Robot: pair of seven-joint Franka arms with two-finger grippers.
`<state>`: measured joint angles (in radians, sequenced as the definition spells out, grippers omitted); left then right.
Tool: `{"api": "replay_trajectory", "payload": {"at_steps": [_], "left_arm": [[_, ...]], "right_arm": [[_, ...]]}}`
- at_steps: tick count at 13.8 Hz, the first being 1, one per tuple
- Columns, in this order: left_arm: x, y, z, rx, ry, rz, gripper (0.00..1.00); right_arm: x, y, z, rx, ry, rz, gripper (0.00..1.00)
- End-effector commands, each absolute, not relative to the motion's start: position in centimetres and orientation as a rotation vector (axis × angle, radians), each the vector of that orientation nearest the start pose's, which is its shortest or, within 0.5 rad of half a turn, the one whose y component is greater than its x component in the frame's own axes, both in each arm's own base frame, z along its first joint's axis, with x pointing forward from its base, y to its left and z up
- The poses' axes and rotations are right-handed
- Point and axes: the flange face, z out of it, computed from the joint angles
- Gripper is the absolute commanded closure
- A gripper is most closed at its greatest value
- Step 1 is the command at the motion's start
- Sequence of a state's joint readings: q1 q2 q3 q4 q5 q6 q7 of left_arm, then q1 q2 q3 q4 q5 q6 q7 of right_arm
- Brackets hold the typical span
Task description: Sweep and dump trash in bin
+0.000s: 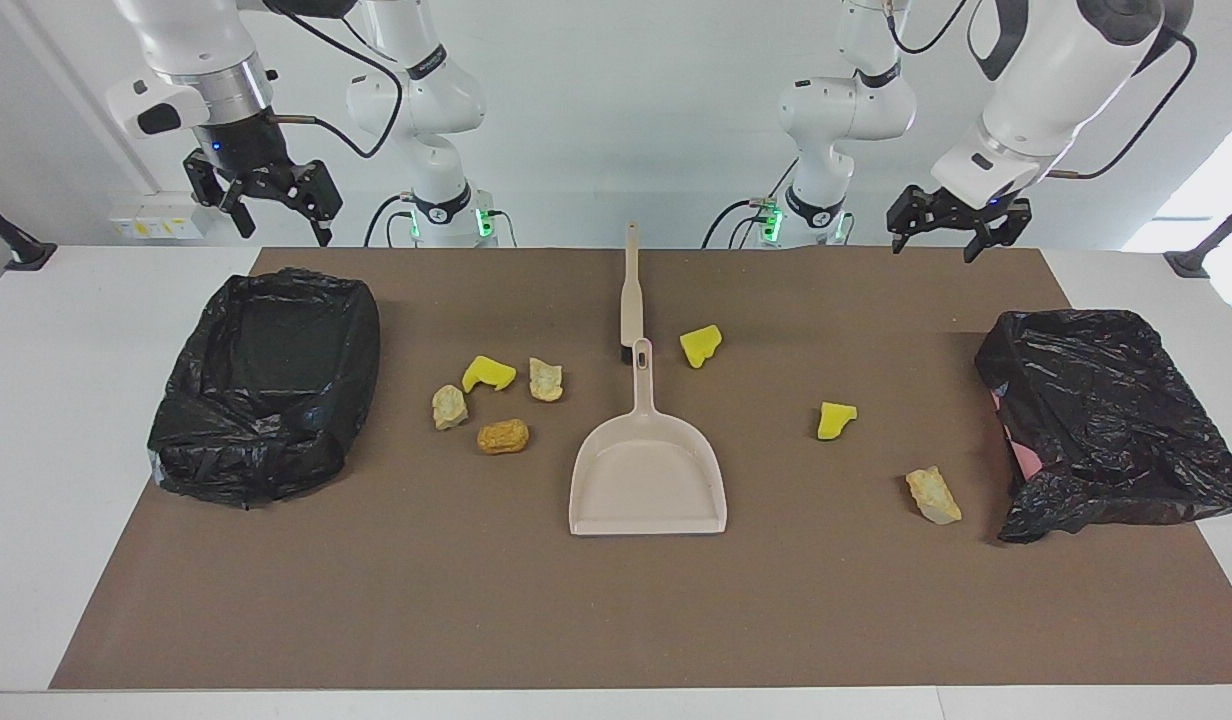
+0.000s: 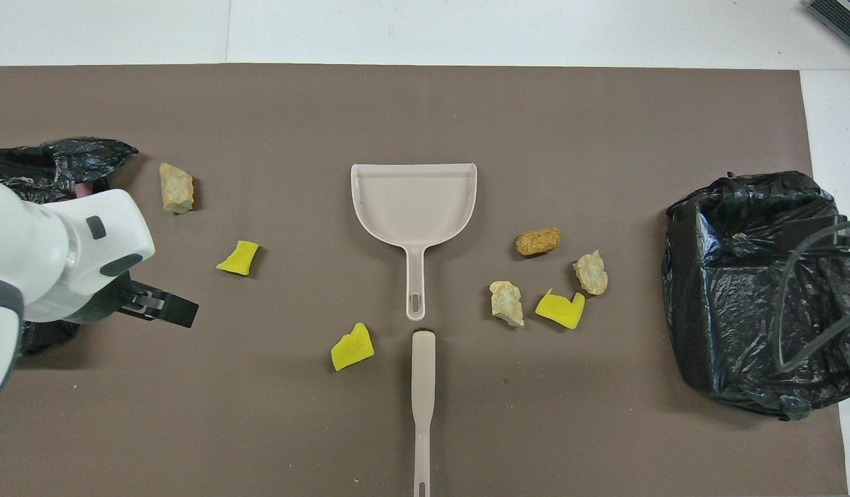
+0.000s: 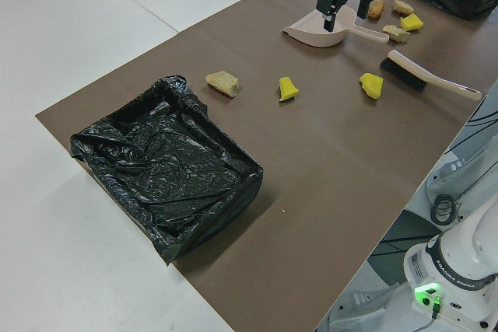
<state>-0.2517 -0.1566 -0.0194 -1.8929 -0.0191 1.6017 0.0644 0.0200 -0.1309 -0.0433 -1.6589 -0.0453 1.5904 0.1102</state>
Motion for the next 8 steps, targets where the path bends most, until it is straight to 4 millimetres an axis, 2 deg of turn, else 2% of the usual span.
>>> {"api": "replay_trajectory", "payload": {"at_steps": [1, 4, 6, 8], "left_arm": [[44.9, -17.3, 54.2, -3.108, 0.473, 0.158, 0.0], [42.6, -21.4, 52.5, -3.116, 0.493, 0.129, 0.0], [41.5, -23.0, 51.8, -3.183, 0.478, 0.148, 0.0], [39.8, -26.2, 50.7, -3.18, 0.505, 0.137, 0.0]], "right_arm": [[51.3, -1.9, 65.5, -3.149, 0.189, -0.105, 0.0], [51.3, -1.9, 65.5, -3.149, 0.189, -0.105, 0.0], [51.3, -2.0, 65.5, -3.148, 0.191, -0.105, 0.0], [51.3, -2.0, 65.5, -3.148, 0.191, -0.105, 0.0]]}}
